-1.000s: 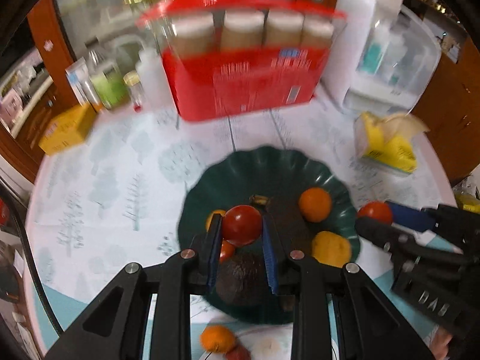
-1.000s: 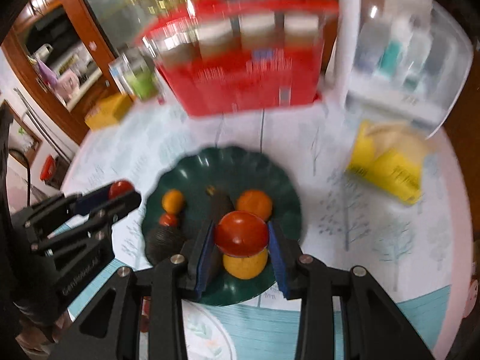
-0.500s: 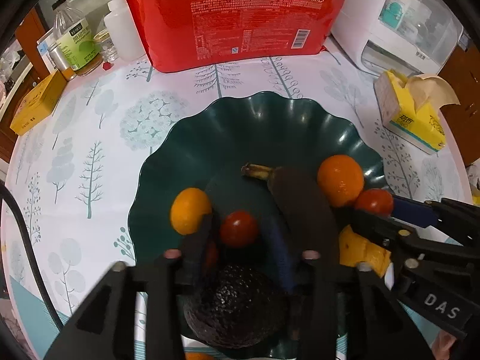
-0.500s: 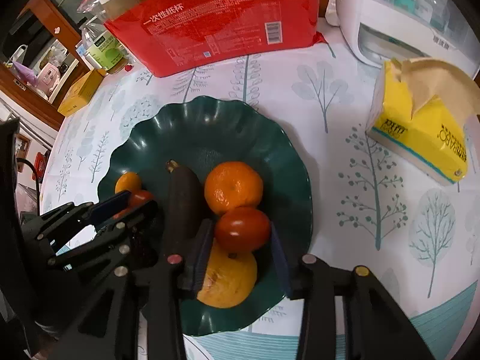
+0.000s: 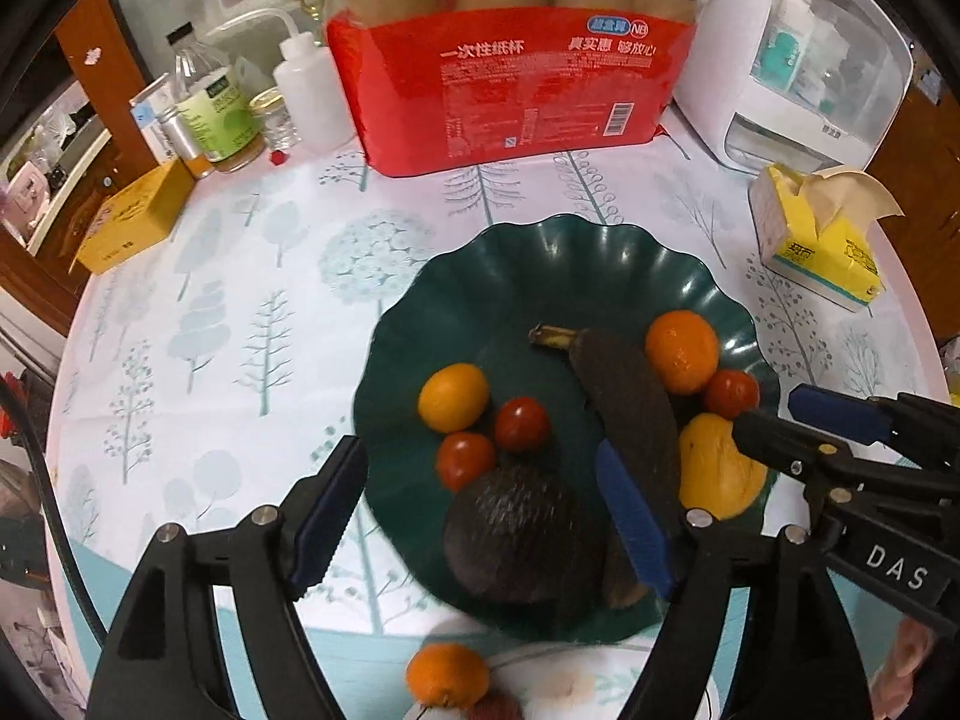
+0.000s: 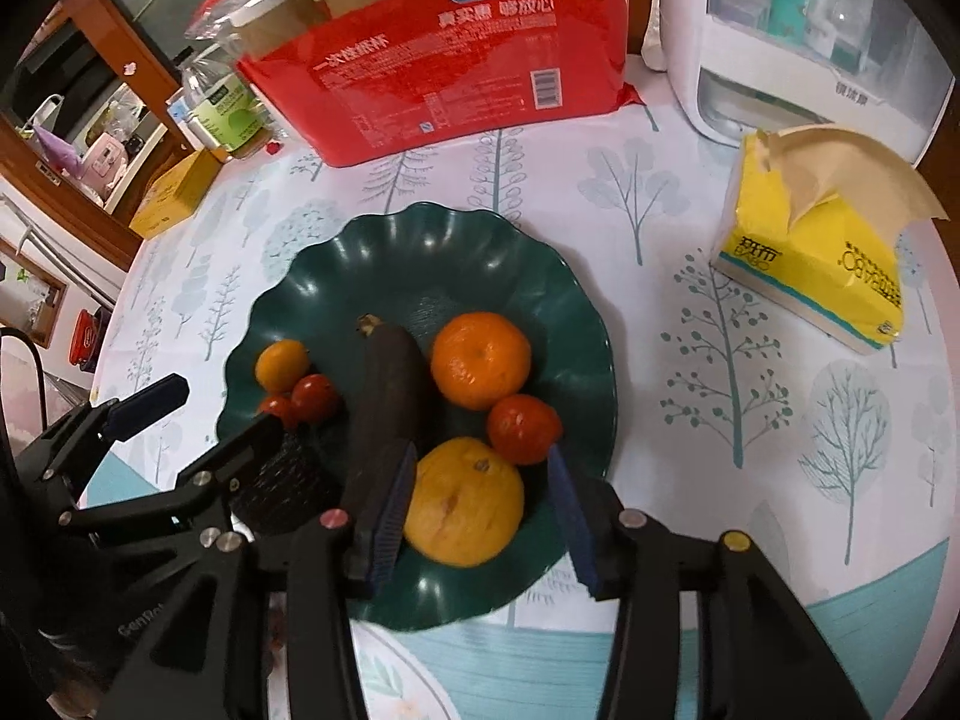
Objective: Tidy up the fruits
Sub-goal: 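Move both grippers back to the lychees on the white plate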
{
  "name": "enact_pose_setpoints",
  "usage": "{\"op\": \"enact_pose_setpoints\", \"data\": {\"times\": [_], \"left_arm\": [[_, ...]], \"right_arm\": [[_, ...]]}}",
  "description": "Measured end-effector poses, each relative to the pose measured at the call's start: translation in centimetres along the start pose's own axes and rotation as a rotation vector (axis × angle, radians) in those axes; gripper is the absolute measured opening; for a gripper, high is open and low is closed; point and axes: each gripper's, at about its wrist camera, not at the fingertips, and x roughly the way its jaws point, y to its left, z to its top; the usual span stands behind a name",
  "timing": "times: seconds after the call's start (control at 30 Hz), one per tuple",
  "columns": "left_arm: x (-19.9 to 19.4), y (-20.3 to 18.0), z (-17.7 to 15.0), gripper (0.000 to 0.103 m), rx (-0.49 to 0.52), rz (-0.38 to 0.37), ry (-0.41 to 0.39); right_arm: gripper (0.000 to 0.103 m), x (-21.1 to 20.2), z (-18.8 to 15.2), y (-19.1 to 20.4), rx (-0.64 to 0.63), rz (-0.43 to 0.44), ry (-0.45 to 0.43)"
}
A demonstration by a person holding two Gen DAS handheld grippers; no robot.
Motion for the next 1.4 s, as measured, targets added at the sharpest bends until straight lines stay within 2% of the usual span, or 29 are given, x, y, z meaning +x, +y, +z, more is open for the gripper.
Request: {"op": "enact_pose_setpoints", "data": {"times": [0.2, 0.5, 0.73, 0.93, 1.03, 1.13, 1.27, 1.4], "left_arm": [[-3.3, 0.9, -0.9, 0.086, -0.006, 0.034, -0.031], [-10.2, 2.0, -3.1, 0.09, -0.02, 0.044, -0.089], [-16.0, 3.3, -6.9, 0.091, -0.01, 0.083, -0.184], [-19.1, 4.5, -11.4, 0.091, -0.031, 0.171, -0.287], [-18.6, 5.6, -13.4, 0.091, -0.075, 0.186, -0.284], [-16.5, 6.1, -15.3, 0.091, -0.096, 0.176, -0.255], [-12.8, 5.9, -17.5, 0.091, -0.111, 0.15, -0.214], [-8.3, 4.7, -18.8, 0.091, -0.103, 0.143, -0.14]], "right_arm": [[0.046, -2.8, -1.1, 0.9, -0.029, -0.015, -0.036], [0.046, -8.7, -3.9, 2.3, -0.054, -0.001, -0.113], [0.046, -12.9, -7.1, 4.5, -0.109, 0.027, -0.185], [0.046, -14.6, -10.4, 6.6, -0.144, 0.038, -0.252], [0.046, -14.2, -11.9, 7.1, -0.144, 0.051, -0.278], [0.046, -12.3, -13.5, 7.7, -0.149, 0.028, -0.273], [0.046, -9.7, -14.9, 7.7, -0.136, 0.027, -0.261], [0.046, -6.9, -15.2, 6.9, -0.08, 0.047, -0.233]]}}
